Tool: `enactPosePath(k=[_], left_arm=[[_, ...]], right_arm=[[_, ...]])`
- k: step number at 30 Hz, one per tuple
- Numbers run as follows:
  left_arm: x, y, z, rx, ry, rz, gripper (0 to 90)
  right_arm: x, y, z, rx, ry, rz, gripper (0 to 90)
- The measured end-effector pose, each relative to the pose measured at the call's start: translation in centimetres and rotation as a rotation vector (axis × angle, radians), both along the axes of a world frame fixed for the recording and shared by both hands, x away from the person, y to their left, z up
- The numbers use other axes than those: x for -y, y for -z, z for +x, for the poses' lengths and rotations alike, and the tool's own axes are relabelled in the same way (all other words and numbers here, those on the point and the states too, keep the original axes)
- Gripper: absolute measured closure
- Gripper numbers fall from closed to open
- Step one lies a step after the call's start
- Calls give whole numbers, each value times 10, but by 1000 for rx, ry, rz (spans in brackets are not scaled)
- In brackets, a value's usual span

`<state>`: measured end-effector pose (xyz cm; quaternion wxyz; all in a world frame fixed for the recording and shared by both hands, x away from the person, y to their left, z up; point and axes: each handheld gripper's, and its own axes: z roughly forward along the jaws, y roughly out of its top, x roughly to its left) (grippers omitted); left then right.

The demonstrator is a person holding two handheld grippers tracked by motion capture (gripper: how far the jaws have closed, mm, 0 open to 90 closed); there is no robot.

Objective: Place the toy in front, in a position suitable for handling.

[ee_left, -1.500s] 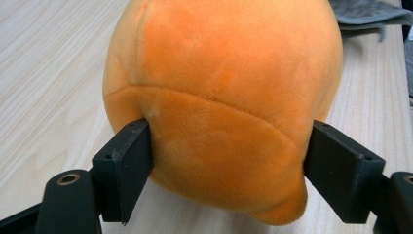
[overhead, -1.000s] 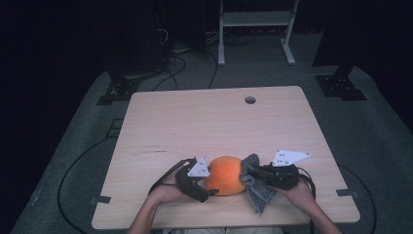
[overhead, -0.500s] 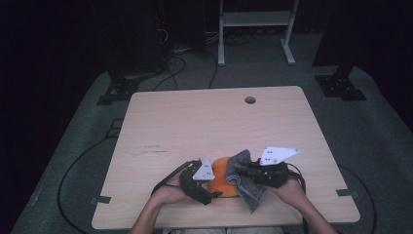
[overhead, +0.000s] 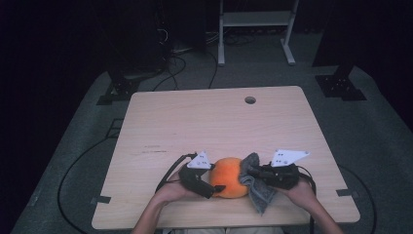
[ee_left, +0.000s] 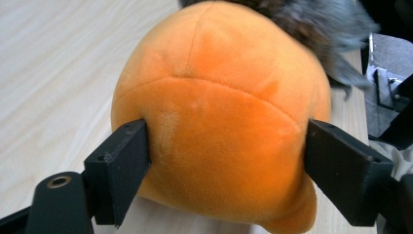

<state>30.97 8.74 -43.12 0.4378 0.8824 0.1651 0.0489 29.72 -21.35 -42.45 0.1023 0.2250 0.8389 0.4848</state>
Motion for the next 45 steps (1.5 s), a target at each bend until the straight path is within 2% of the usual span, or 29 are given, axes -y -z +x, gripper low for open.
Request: enactPosePath(k=[2,3,5,7,9,12,14,15,16,17,20,21,22,23,24,25,27,29,30,31,32,34,36,37,38,39,41,42,45], left_arm=[[3,-3,-3,31,10,-3,208],[3,-3,-3,31,10,-3,210],[8,-7,-7,64,15,12,213],[11,-9,-9,78,19,20,214],[15,-10,-12,78,29,3,212],[18,-4,-13,69,39,22,213],[17,-2,-13,64,37,21,213],[13,1,-12,58,25,48,227],[13,1,-12,58,25,48,233],[11,5,-11,51,21,89,235],[8,6,-10,34,28,84,234],[7,7,-8,20,33,72,234],[7,7,-8,20,33,72,232],[7,4,-7,20,38,53,219],[7,4,-7,20,38,53,191],[9,-2,-5,52,20,22,153],[10,-4,-4,54,7,13,119],[12,-4,-2,49,-11,-6,109],[13,-2,-2,51,-11,1,109],[12,2,-2,36,-7,14,136],[11,4,-3,38,-9,47,147],[8,6,-3,25,-12,60,177],[6,7,-3,13,-7,79,198],[2,10,-3,0,-3,83,202],[2,10,-3,0,-3,83,204],[0,11,-2,-13,3,81,203],[1,5,-2,11,21,44,174],[1,5,-2,11,21,44,131],[8,-5,-4,95,19,1,104]], right_arm=[[10,0,1,-20,30,-13,792],[13,-2,0,-22,36,-17,792],[13,-9,-3,-9,29,-6,793],[5,-23,-9,19,-12,14,793],[-11,-34,-13,41,-68,25,795],[-37,-40,-14,47,-107,-23,795],[-42,-40,-12,43,-109,-37,795],[-50,-35,-5,29,-103,-61,796],[-50,-35,-5,29,-103,-61,796],[-48,-31,1,21,-72,-56,796],[-39,-26,5,15,-43,-51,796],[-28,-22,8,4,-3,-34,796],[-28,-22,8,4,-3,-34,796],[-21,-19,8,-2,23,-28,796],[-20,-19,8,2,27,-30,796],[-19,-19,6,11,35,-33,796],[-19,-19,5,21,36,-33,796],[-25,-24,1,19,11,6,796],[-25,-24,1,19,11,6,796],[-33,-27,-3,28,-28,16,796],[-36,-27,-5,42,-37,9,796],[-40,-25,-7,50,-48,-2,796],[-39,-23,-7,54,-43,-3,796],[-28,-18,-6,37,-14,18,796],[-28,-18,-6,37,-14,18,796],[-15,-12,-5,18,24,25,796],[-5,-7,-6,6,49,22,796],[-4,-6,-7,10,57,18,796],[-7,-8,-9,29,52,33,796]])
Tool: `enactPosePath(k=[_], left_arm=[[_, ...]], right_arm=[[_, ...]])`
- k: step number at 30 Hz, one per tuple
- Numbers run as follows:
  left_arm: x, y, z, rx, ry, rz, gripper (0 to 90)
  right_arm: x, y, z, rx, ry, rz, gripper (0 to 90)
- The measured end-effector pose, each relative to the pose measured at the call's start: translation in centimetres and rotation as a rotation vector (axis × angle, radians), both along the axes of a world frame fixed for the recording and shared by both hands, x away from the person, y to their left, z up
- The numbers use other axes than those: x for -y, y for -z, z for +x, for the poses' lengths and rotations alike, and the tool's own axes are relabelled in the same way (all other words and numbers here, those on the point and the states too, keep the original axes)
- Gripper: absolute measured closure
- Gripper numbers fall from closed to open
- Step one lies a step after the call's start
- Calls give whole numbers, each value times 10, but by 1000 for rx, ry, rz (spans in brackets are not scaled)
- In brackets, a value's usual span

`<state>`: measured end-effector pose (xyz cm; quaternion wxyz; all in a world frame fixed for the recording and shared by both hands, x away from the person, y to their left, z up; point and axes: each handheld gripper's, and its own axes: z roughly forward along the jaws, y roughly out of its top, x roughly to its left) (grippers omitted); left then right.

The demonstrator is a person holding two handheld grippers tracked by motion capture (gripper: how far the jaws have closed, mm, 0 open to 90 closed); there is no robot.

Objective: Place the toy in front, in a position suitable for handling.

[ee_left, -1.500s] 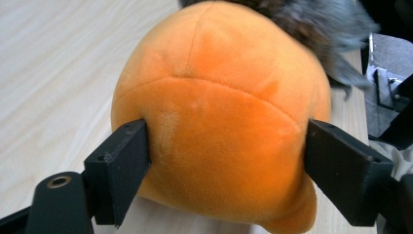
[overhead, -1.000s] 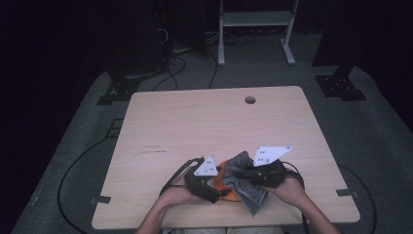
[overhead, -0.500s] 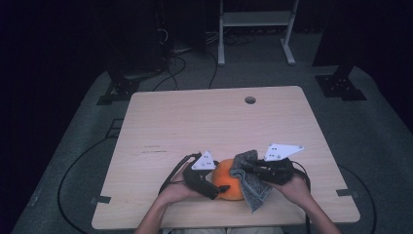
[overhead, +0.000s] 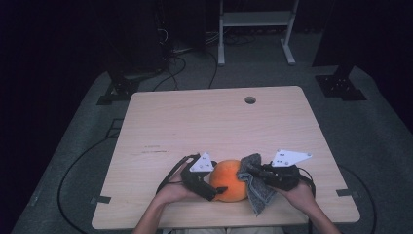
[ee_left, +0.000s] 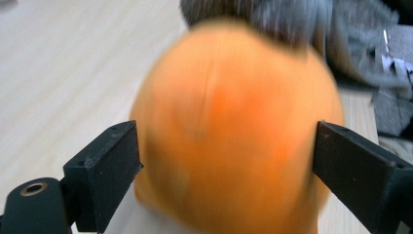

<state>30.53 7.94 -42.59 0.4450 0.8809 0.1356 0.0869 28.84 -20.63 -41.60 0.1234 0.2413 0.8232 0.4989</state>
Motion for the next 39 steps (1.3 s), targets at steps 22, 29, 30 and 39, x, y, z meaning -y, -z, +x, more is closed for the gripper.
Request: enactPosePath(k=[22,29,30,39], left_arm=[[-14,13,4,-94,-12,65,180],[-17,14,5,-103,-12,74,180],[-18,14,5,-105,-11,73,180],[-12,13,2,-69,-5,70,175]], right_arm=[[30,32,-2,-113,38,20,794],[2,9,-9,-22,-55,71,794],[2,11,-8,-24,-56,66,794],[35,37,-4,-124,46,-21,794]])
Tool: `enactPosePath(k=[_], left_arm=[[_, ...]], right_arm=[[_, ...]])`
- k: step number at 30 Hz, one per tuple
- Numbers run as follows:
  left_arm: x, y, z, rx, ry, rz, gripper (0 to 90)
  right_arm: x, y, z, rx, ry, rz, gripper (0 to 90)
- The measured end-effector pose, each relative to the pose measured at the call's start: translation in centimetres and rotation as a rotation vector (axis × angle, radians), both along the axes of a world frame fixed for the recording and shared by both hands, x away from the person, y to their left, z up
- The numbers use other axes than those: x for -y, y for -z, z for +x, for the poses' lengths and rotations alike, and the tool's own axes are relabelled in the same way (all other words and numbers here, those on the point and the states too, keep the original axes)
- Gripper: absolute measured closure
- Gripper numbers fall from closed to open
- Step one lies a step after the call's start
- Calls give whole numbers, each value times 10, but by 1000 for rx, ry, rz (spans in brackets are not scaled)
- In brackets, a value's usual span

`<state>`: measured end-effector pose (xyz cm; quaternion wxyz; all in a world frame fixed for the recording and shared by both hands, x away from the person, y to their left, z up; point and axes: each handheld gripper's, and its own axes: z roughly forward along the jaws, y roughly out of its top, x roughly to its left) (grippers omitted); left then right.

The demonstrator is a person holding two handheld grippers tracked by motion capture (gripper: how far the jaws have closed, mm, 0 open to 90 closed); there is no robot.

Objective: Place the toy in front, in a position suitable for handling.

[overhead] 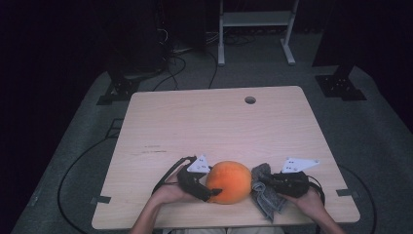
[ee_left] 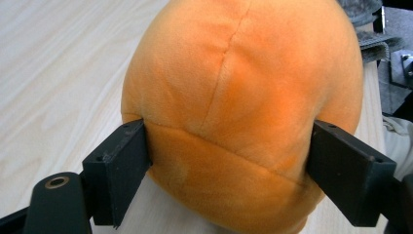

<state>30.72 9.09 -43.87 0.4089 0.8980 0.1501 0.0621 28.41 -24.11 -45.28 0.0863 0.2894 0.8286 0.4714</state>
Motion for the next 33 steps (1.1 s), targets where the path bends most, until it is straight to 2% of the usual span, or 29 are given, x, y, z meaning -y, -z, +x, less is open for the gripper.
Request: enactPosePath(k=[3,4,7,9,12,13,14,15,16,17,18,19,20,21,22,23,24,25,26,27,28,29,31,33], left_arm=[[6,-2,-1,16,-14,-10,162],[6,-2,-1,16,-14,-10,162],[16,-5,-7,47,-11,-15,162],[20,-7,-11,60,-1,-7,162],[21,-9,-14,62,19,-4,142],[17,-12,-11,47,26,-15,123],[14,-13,-8,29,11,-30,105],[13,-13,-5,25,-10,-25,79],[13,-13,-5,25,-10,-25,47],[14,-9,1,-27,-29,-15,29],[14,-9,1,-27,-29,-15,29],[20,-2,6,-112,-23,-1,34],[20,-2,6,-112,-23,-1,50],[24,0,3,-83,-15,-2,122],[24,0,3,-83,-15,-2,174],[24,-4,-1,-33,-14,-10,174],[23,-8,-4,26,-12,-25,246],[23,-15,-10,136,-36,-41,299],[23,-15,-10,136,-36,-41,302],[25,-18,-13,203,-57,-31,301],[30,-21,-16,308,-80,15,297],[32,-21,-17,341,-78,21,291],[37,-18,-20,374,-71,46,277],[40,-15,-23,382,-61,54,256]], right_arm=[[-5,-15,-3,48,-26,38,794],[-10,-24,-4,70,-48,63,794],[-28,-44,-4,112,-97,89,794],[-41,-53,-2,138,-122,66,793],[-55,-55,4,132,-137,20,793],[-59,-51,5,126,-140,-7,793],[-59,-49,5,125,-136,-12,793],[-58,-46,5,119,-133,-2,793],[-58,-46,5,119,-133,-2,793],[-55,-42,3,119,-134,10,793],[-55,-42,3,119,-134,10,793],[-52,-40,2,117,-133,18,793],[-52,-40,2,117,-133,18,793],[-51,-40,0,117,-131,8,792],[-50,-40,0,125,-129,2,792],[-50,-40,0,125,-129,2,792],[-49,-41,-1,128,-120,3,793],[-44,-46,-1,148,-96,10,793],[-44,-46,-1,148,-96,10,793],[-41,-54,-1,189,-71,6,793],[-42,-59,-2,202,-69,8,793],[-45,-62,-3,208,-71,16,793],[-54,-67,-2,218,-91,23,793],[-71,-68,0,219,-123,2,793]])
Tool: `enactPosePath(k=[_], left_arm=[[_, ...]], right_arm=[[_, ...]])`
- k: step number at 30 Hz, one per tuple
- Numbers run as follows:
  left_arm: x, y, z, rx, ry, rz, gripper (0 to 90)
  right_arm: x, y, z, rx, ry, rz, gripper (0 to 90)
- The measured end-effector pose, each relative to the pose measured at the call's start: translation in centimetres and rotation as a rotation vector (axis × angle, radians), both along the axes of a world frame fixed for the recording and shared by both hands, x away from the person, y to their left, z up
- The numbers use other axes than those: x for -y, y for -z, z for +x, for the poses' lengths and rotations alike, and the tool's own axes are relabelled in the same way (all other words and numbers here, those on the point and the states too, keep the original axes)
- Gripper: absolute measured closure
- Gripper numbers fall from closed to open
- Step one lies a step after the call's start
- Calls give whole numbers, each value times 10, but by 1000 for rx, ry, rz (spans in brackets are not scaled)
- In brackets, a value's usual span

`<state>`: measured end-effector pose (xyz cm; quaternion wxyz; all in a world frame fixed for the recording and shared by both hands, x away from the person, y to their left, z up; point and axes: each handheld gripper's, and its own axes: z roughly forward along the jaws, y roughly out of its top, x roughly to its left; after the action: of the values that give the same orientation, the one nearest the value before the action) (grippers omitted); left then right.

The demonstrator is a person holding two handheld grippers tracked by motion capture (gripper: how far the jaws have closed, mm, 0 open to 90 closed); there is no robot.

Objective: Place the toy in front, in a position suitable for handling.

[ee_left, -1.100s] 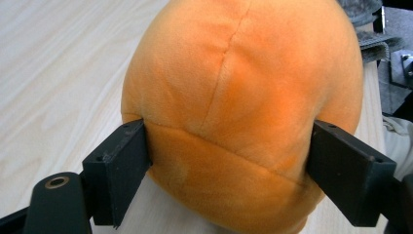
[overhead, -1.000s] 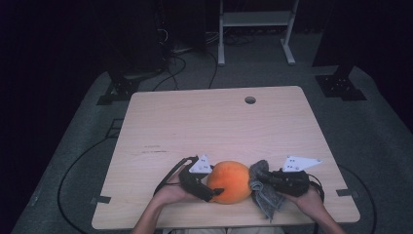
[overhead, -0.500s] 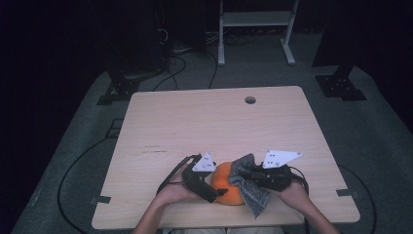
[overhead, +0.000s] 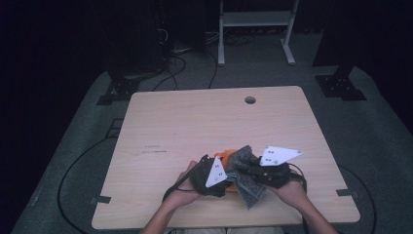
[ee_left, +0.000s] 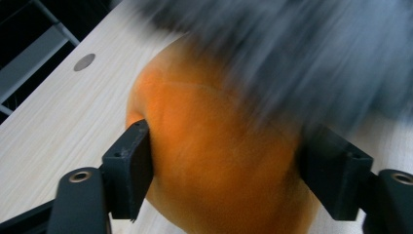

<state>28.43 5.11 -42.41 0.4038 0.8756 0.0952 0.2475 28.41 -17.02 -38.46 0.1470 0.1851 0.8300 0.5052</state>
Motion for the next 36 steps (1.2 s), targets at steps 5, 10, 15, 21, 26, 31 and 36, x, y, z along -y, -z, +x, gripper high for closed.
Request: enactPosePath(k=[5,10,15,21,26,31,36], left_arm=[[-10,9,5,-71,-16,5,258],[-22,10,13,-174,20,-102,208],[-24,5,16,-205,24,-158,283],[-16,5,9,-165,66,-106,289],[-26,12,12,-197,27,-6,297],[-26,-1,14,-173,25,-99,187],[-17,1,16,-161,7,-64,170]], right_arm=[[-8,17,14,-23,26,-60,795],[9,24,18,-52,65,-28,795],[20,25,15,-59,89,-16,794],[-7,8,4,-16,4,-27,795],[5,17,17,-40,80,-27,794],[19,24,23,-69,128,-3,794],[-2,18,11,-38,45,31,794]])
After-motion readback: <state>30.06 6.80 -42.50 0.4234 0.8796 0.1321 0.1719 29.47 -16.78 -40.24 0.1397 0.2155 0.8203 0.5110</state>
